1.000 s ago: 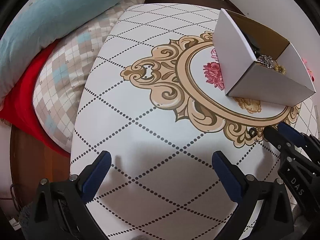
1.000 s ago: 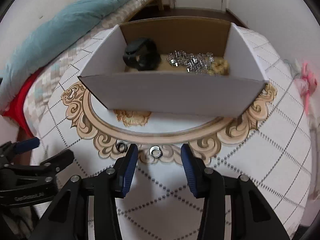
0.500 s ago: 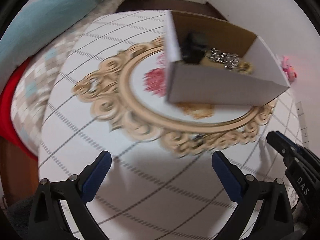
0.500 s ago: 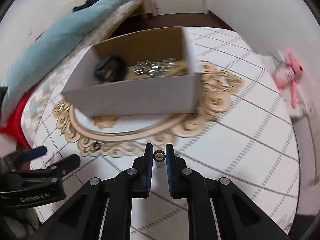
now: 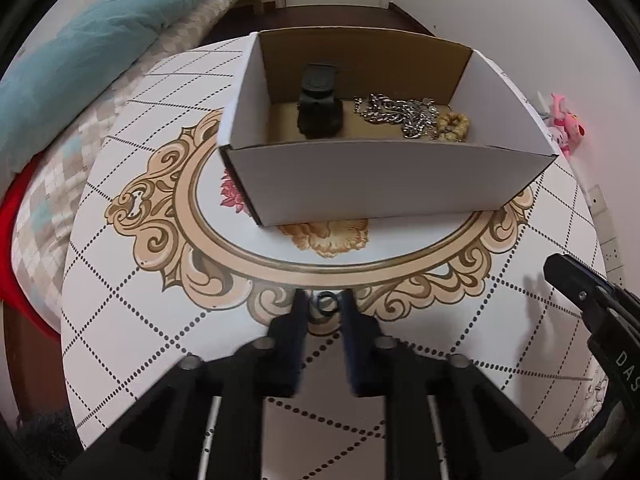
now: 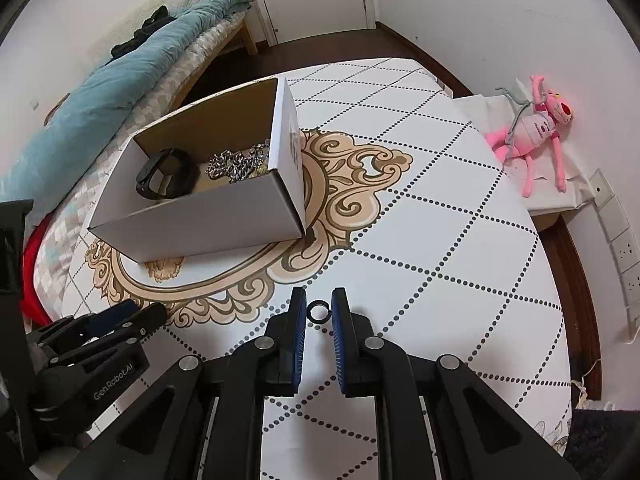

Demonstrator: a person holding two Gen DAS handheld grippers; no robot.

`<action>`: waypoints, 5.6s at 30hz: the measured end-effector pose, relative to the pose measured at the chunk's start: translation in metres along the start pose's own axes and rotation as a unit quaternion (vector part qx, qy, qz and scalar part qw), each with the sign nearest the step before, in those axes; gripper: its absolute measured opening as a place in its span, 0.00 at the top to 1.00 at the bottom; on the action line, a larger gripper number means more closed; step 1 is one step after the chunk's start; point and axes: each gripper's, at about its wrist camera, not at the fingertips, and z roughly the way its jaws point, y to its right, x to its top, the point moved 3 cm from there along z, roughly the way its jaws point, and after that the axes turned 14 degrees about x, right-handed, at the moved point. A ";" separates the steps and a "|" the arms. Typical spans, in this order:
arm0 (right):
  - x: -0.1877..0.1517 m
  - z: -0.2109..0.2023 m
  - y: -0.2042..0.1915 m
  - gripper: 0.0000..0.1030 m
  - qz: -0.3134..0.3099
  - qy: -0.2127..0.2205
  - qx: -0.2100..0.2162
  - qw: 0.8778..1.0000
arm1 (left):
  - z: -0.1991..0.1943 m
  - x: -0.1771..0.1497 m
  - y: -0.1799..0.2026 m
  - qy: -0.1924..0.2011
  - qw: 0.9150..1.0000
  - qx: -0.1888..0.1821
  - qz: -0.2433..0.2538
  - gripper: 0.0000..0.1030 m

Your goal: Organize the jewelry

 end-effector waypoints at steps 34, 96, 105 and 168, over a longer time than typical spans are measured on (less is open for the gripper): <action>0.129 0.055 -0.053 0.86 0.032 -0.106 0.170 0.979 | -0.042 0.138 -0.064 -0.012 0.997 -0.049 -0.065 0.37; 0.060 -0.258 -0.107 0.00 -0.109 0.131 -0.067 0.983 | -0.280 0.017 -0.087 0.146 0.983 0.034 -0.103 0.00; 0.049 -0.307 -0.124 0.00 -0.109 0.134 -0.045 0.984 | -0.316 0.009 -0.095 0.147 0.983 0.024 -0.107 0.00; 0.105 -0.201 -0.094 0.00 -0.102 0.015 -0.078 0.992 | -0.231 0.060 -0.074 0.056 0.993 0.066 -0.083 0.00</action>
